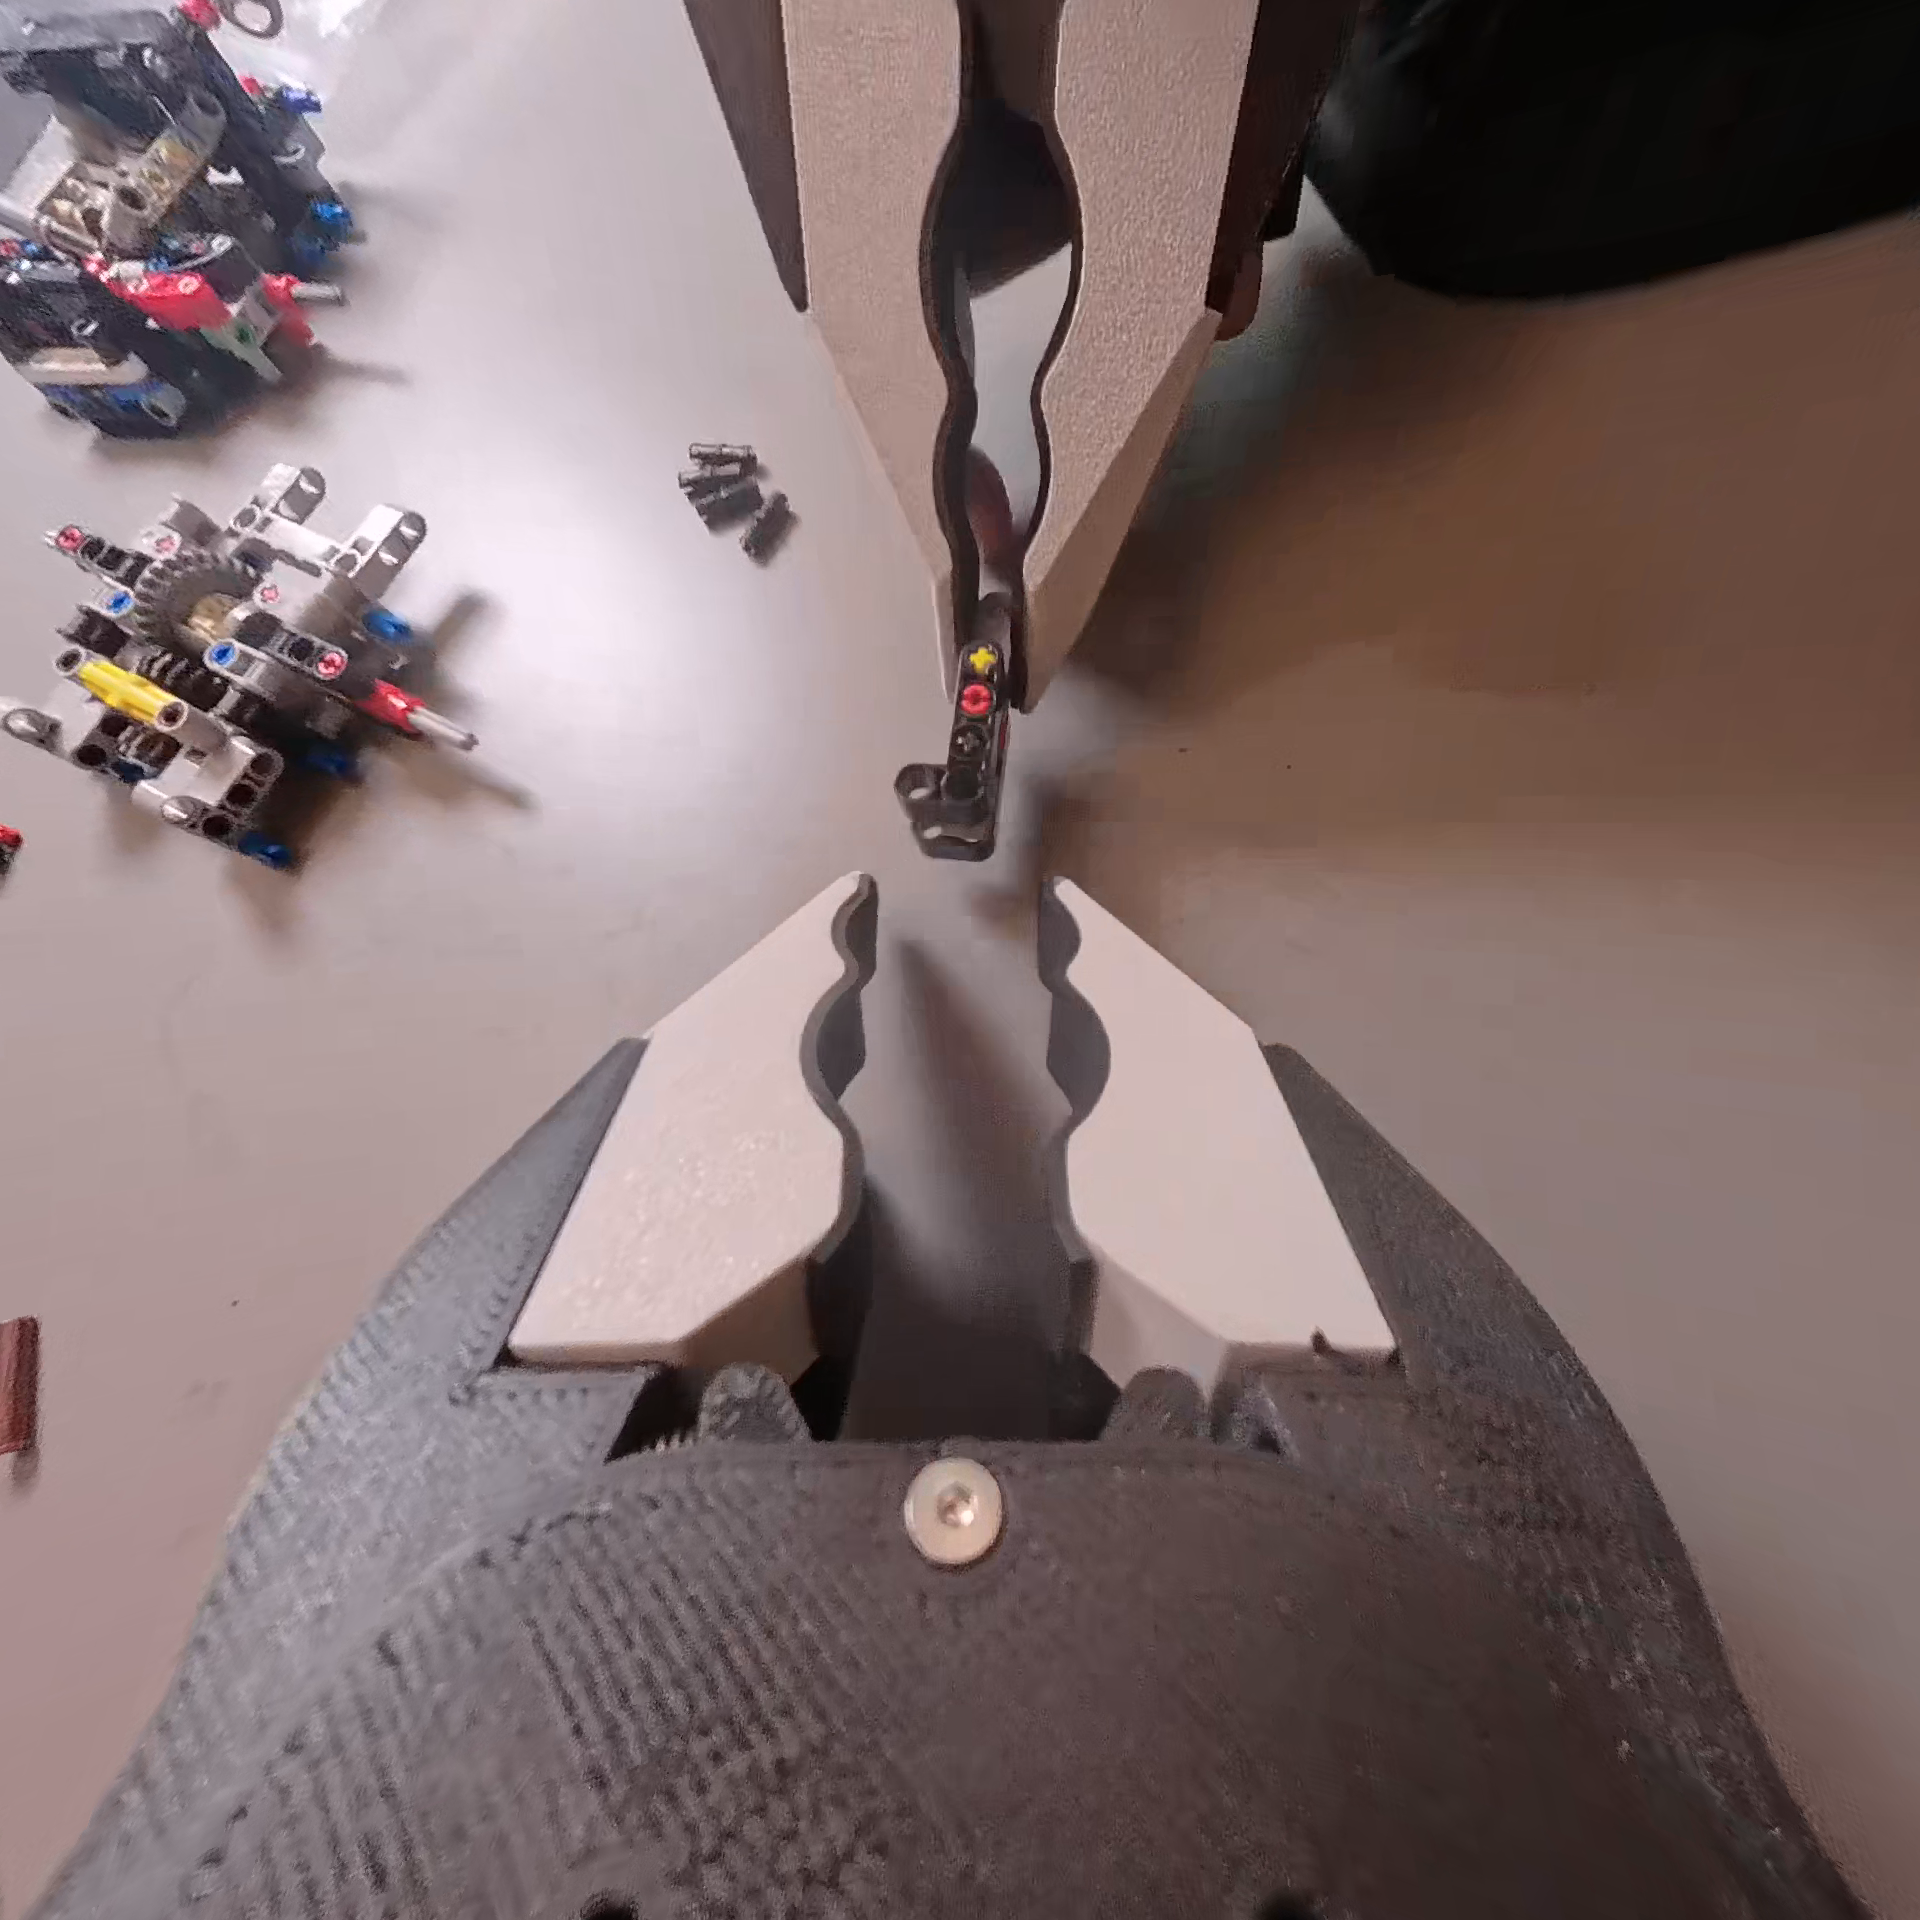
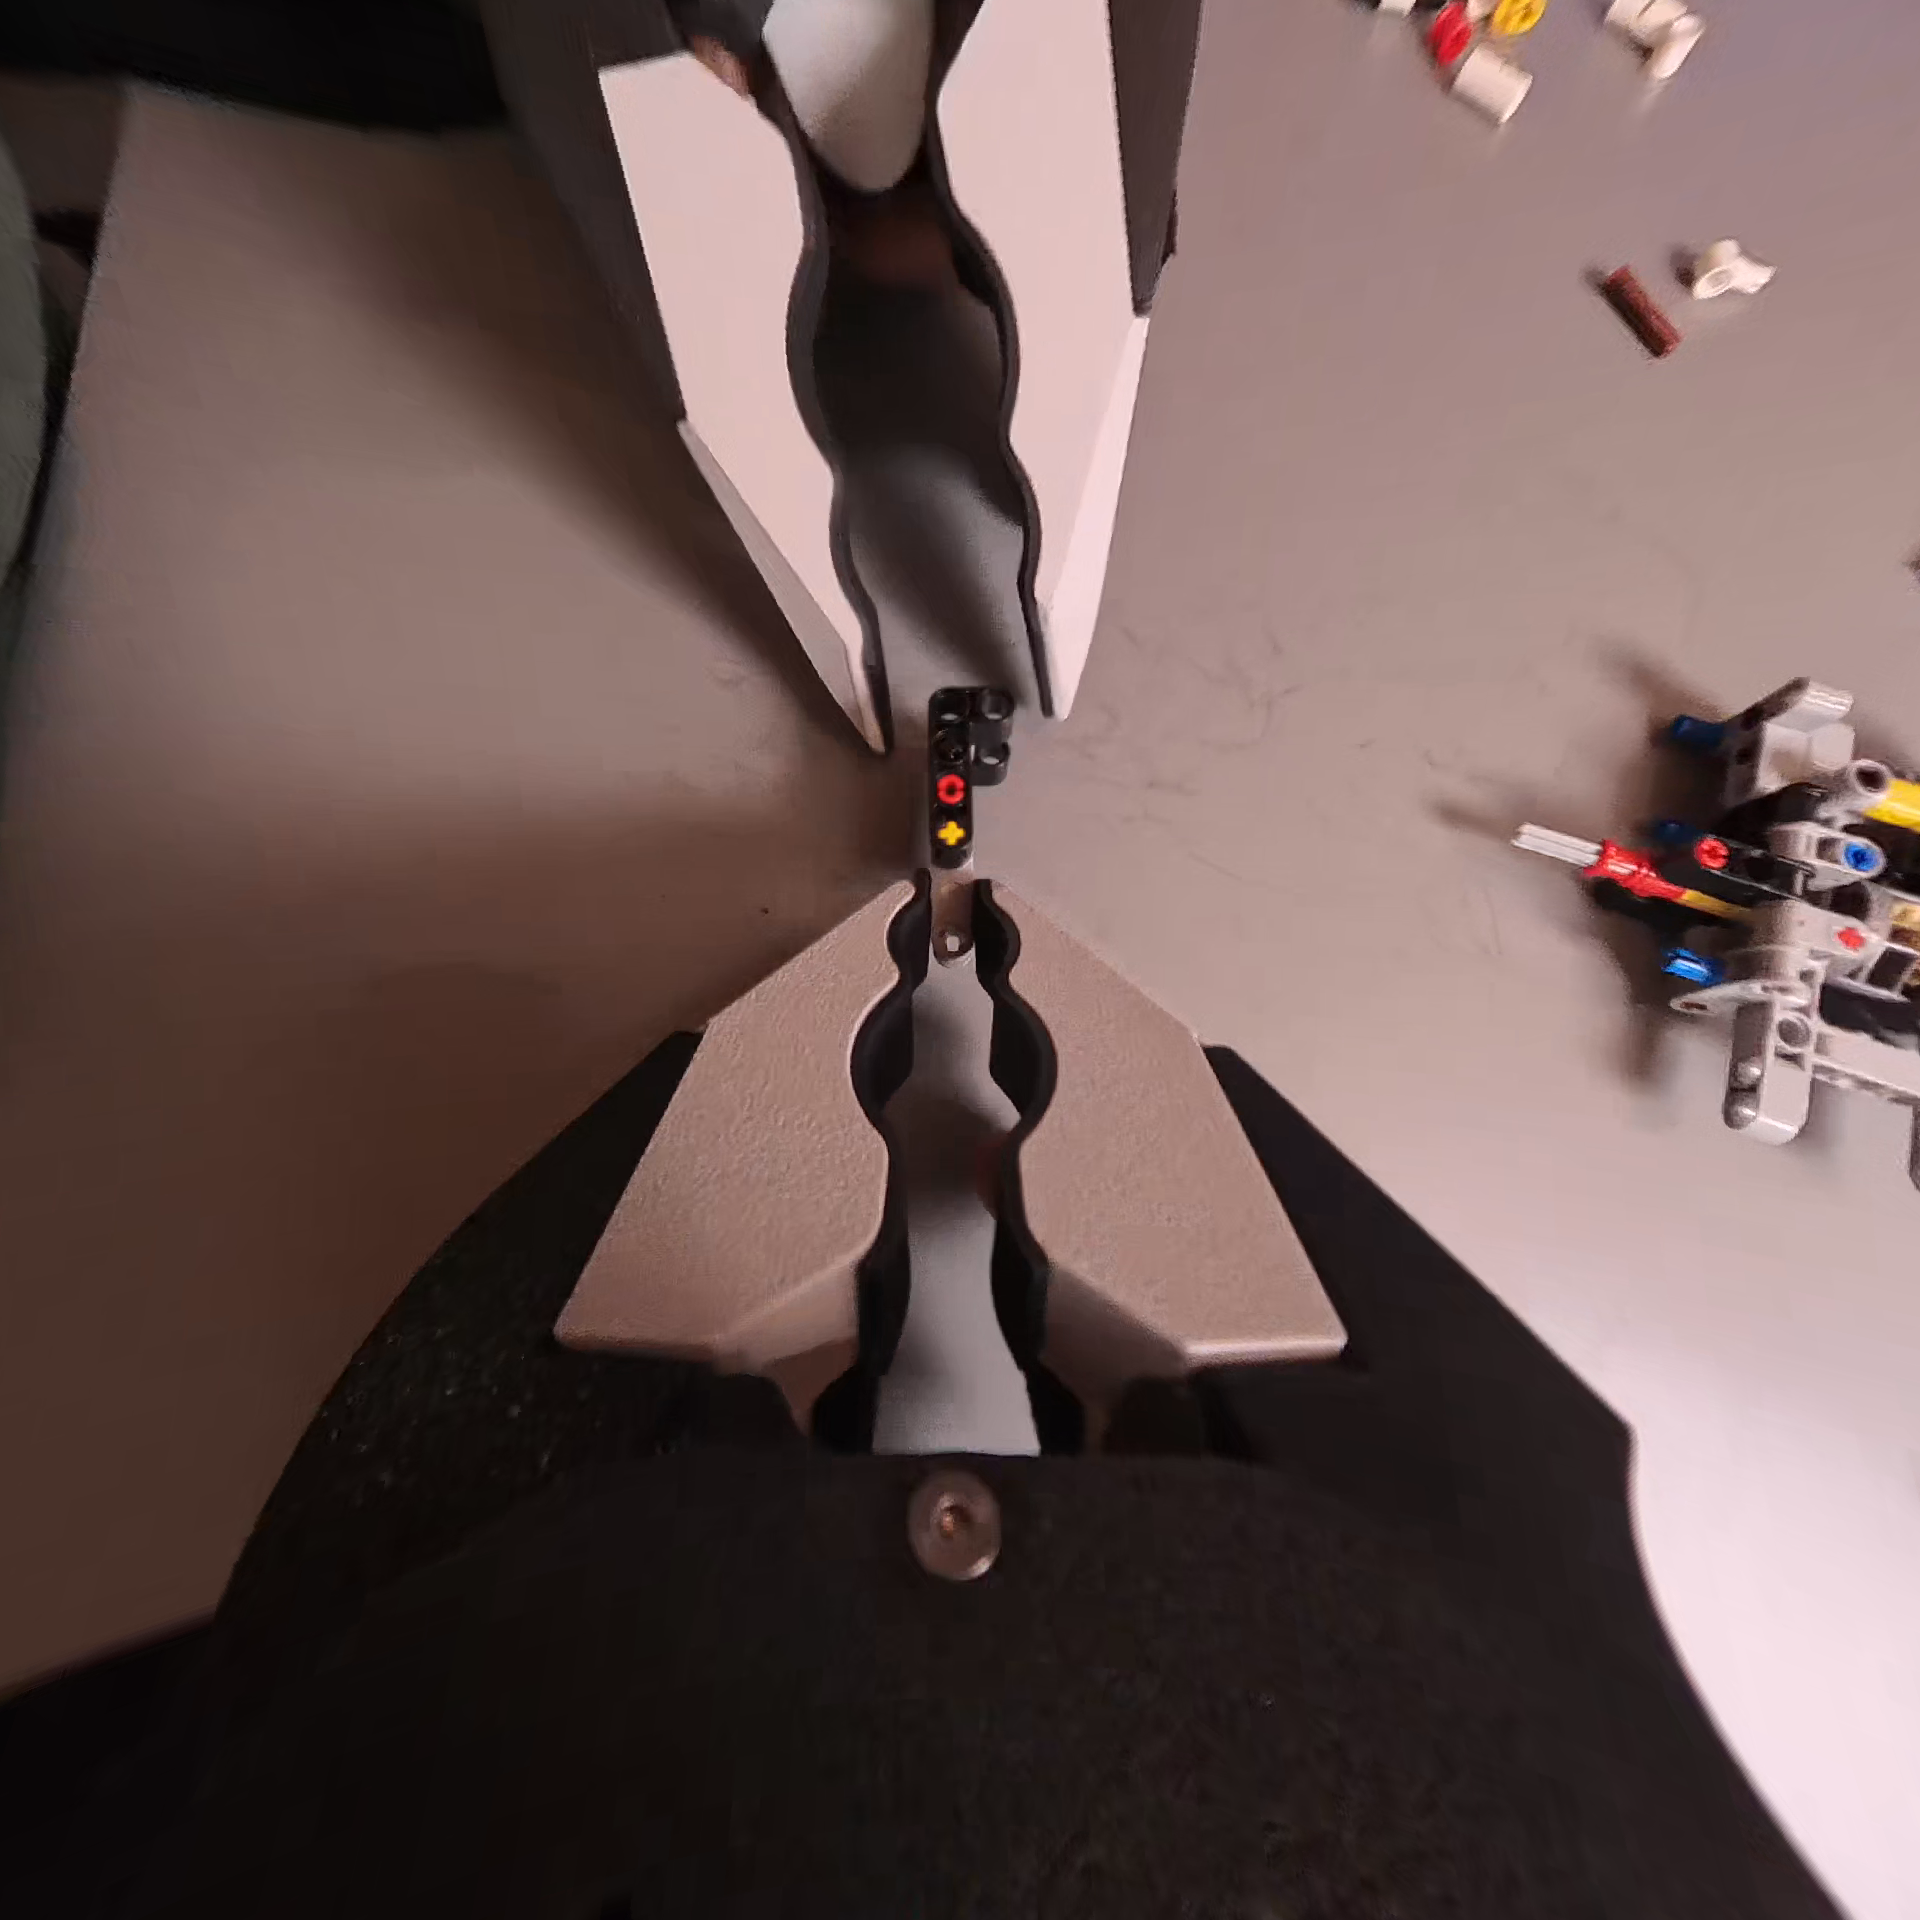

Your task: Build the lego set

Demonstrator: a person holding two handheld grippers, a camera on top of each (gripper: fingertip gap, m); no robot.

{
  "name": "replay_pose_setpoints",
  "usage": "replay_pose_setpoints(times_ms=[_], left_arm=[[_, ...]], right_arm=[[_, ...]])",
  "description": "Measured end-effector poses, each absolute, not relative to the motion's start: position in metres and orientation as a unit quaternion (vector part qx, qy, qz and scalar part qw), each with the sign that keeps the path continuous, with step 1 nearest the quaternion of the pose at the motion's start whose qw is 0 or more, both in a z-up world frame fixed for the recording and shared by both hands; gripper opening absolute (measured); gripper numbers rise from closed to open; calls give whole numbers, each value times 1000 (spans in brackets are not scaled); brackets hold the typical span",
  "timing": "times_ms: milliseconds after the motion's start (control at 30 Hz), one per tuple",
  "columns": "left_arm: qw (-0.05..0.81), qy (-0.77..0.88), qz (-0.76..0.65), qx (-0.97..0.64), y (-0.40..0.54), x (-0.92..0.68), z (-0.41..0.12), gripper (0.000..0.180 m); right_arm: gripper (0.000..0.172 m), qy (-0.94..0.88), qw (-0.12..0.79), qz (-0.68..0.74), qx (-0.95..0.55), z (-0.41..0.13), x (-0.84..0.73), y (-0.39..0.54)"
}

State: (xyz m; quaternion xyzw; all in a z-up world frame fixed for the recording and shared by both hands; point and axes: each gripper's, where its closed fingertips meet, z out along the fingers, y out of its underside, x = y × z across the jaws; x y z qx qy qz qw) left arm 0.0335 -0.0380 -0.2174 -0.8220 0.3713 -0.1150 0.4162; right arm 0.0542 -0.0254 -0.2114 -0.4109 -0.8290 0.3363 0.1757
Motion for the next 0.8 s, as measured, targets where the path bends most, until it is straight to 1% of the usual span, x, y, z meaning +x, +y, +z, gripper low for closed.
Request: replay_pose_setpoints(times_ms=[200,367,467,800], left_arm=[[422,367,-117,-820,-37,33,-215,31],[420,369,-100,-823,-33,35,-218,22],[422,364,-91,-825,-31,34,-218,15],[428,331,-85,-837,-26,31,-216,14]], right_arm=[[6,-870,134,287,-379,-220,49,-23],[9,-871,144,274,-381,-221,44,-21],[9,-865,159,272,-390,-220,43,-20],[8,-851,173,257,-425,-221,40,-17]])
